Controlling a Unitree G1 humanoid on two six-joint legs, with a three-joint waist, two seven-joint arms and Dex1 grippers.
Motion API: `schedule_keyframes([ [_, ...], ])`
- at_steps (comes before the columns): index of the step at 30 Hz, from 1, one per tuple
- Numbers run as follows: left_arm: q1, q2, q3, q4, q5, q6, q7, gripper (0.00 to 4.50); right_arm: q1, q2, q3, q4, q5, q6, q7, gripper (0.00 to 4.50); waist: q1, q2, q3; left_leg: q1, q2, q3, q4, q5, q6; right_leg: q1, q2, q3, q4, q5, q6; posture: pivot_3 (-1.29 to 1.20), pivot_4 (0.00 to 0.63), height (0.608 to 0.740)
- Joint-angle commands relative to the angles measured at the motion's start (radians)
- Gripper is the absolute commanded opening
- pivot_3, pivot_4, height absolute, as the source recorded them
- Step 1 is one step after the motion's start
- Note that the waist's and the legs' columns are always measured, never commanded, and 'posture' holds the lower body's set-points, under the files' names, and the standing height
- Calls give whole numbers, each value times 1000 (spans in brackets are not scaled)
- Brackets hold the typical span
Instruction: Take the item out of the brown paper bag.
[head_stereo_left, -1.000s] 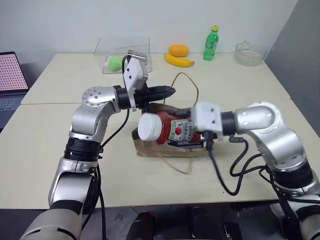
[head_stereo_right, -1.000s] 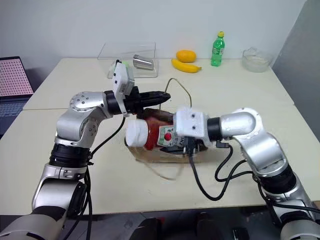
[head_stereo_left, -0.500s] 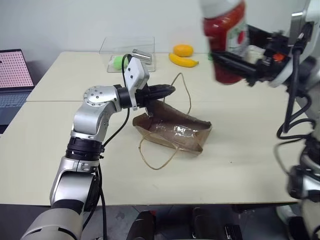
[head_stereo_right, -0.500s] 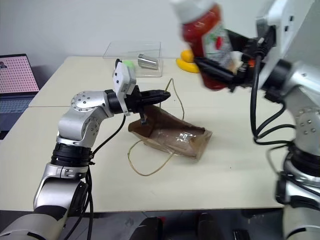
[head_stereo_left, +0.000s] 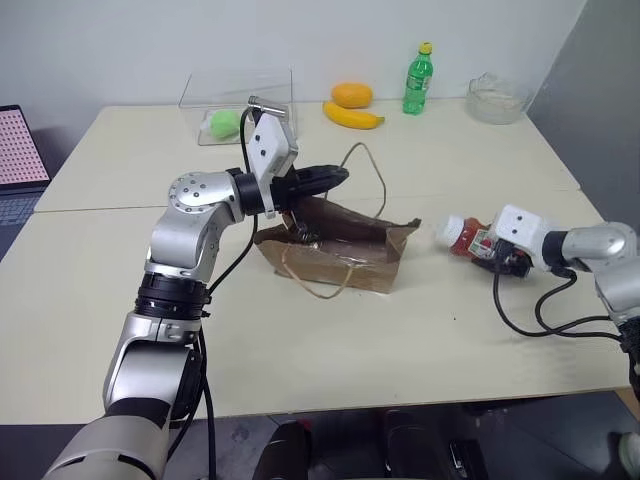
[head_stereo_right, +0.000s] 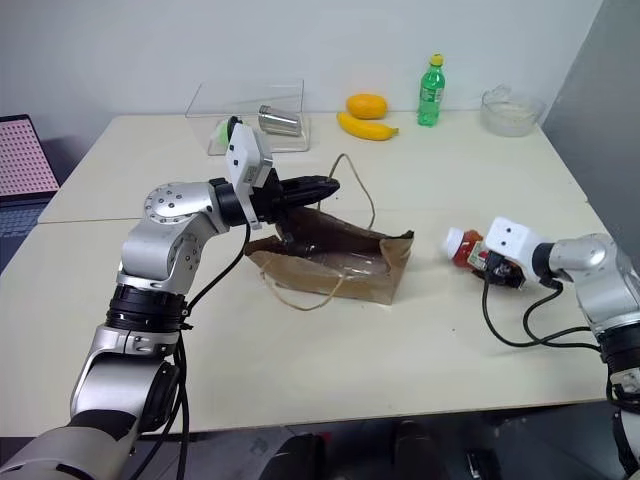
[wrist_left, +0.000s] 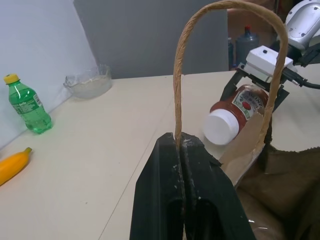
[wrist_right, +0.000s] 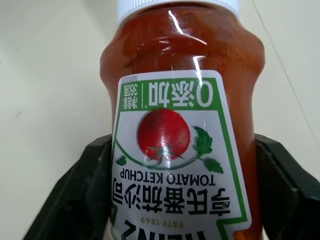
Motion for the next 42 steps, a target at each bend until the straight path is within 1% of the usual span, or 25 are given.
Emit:
schedule_keyframes([
  [1, -17, 2, 10, -29, 0, -13, 4, 0, -5, 4, -28, -33, 14, 18, 36, 4454, 1, 0, 0, 0, 0, 0, 0, 0, 0, 0, 0, 0, 0, 0, 0, 0, 150, 740],
  [6, -17, -3, 7, -23, 1, -11, 5, 0, 17, -35, -76, -100, 35, 44, 70, 4454, 7, 0, 0, 0, 0, -1, 0, 0, 0, 1, 0, 0, 0, 0, 0, 0, 150, 740],
  [11, -22, -12, 12, 2, 5, 4, 29, 0, 71, -92, -241, -388, 217, 254, 123, 4454, 9, 0, 0, -1, -1, -1, 0, 0, 0, 1, 0, 0, 0, 0, 0, 0, 150, 740],
  [12, -24, -14, 12, 10, 8, 7, 35, 0, 101, -85, -305, -484, 288, 328, 112, 4454, 10, 0, 0, 0, 0, -2, 0, 0, 0, 1, 0, -1, 0, 0, 0, 0, 150, 740],
  [15, -35, -18, 14, 32, 16, 9, 52, 0, 183, -42, -449, -709, 434, 495, 39, 4454, 13, 0, 0, 0, 0, -3, 0, -1, 1, 1, 0, -2, 0, 0, 0, 0, 150, 740],
  [16, -49, -22, 14, 55, 22, 7, 57, 0, 247, 28, -497, -822, 479, 546, -42, 4454, 15, -1, -1, 0, 0, -3, 0, -1, 1, 1, 0, -2, 0, 0, 0, 0, 150, 740],
  [17, -62, -25, 14, 77, 28, 1, 60, 0, 315, 102, -527, -929, 502, 570, -124, 4454, 19, -5, -3, -1, 0, -3, 0, -1, 1, 2, 0, -2, 0, 0, 0, 0, 150, 740],
  [18, -76, -30, 16, 102, 36, -8, 70, 0, 379, 177, -538, -1025, 515, 586, -202, 4454, 23, -5, -3, -1, 1, -5, 0, -1, 1, 2, 1, -3, 0, 0, 0, 0, 150, 740],
  [19, -89, -32, 18, 124, 41, -11, 77, 0, 426, 242, -534, -1095, 519, 593, -267, 4454, 24, -5, -3, -1, 1, -5, 0, -1, 1, 2, 2, -3, 0, 0, 0, 0, 150, 740],
  [21, -109, -35, 19, 163, 51, -21, 81, 0, 472, 344, -503, -1180, 527, 608, -369, 4454, 26, -5, -3, -1, -1, -4, 1, -1, 1, 1, 0, -1, 1, 0, 0, 0, 150, 740],
  [24, -136, -37, 14, 213, 65, -39, 74, 0, 499, 447, -417, -1245, 487, 598, -486, 4454, 24, -5, -3, 0, -2, -1, 2, -1, 1, 1, 0, 1, 1, 1, 2, 0, 150, 740],
  [27, -150, -37, 10, 238, 69, -39, 54, 0, 489, 488, -356, -1254, 455, 587, -554, 4454, 23, -5, -3, 1, -1, -2, 1, 0, 1, 2, 1, 0, 1, 1, 2, 0, 150, 740],
  [31, -138, -26, -1, 232, 80, -34, 30, 0, 489, 489, -303, -1240, 421, 552, -582, 4454, 23, -5, -3, 0, -1, -2, 1, 0, 1, 2, 1, 0, 1, 1, 2, 0, 150, 740],
  [34, -141, -19, 12, 222, 81, -28, 37, 610, 491, 501, -286, -1227, 426, 523, -585, 4500, 23, -5, -3, 0, -1, -3, 1, 0, 1, 1, 1, -1, 1, 1, 2, 0, 150, 740],
  [35, -139, -14, 14, 212, 77, -22, 29, 889, 491, 521, -296, -1225, 451, 517, -588, 4500, 22, -5, -3, 0, 0, -3, 1, 0, 1, 1, 1, -1, 1, 1, 2, 0, 150, 740],
  [40, -92, 37, 27, 127, 70, -3, 9, 2417, 507, 500, -292, -1205, 449, 489, -562, 4500, 19, -5, -3, 0, 0, -2, 1, 0, 1, 1, 1, 0, 1, 1, 2, 0, 150, 740],
  [41, -78, 44, 41, 101, 58, 1, 14, 2732, 515, 493, -291, -1200, 446, 480, -557, 4500, 19, -5, -3, 0, 0, -2, 1, 0, 1, 1, 1, 0, 1, 1, 2, 0, 150, 740],
  [42, -49, 59, 64, 38, 22, 20, 2, 3072, 526, 484, -291, -1194, 442, 469, -550, 4500, 18, -5, -3, 1, 0, -3, 1, 0, 1, 1, 1, 0, 1, 1, 2, 0, 150, 740],
])
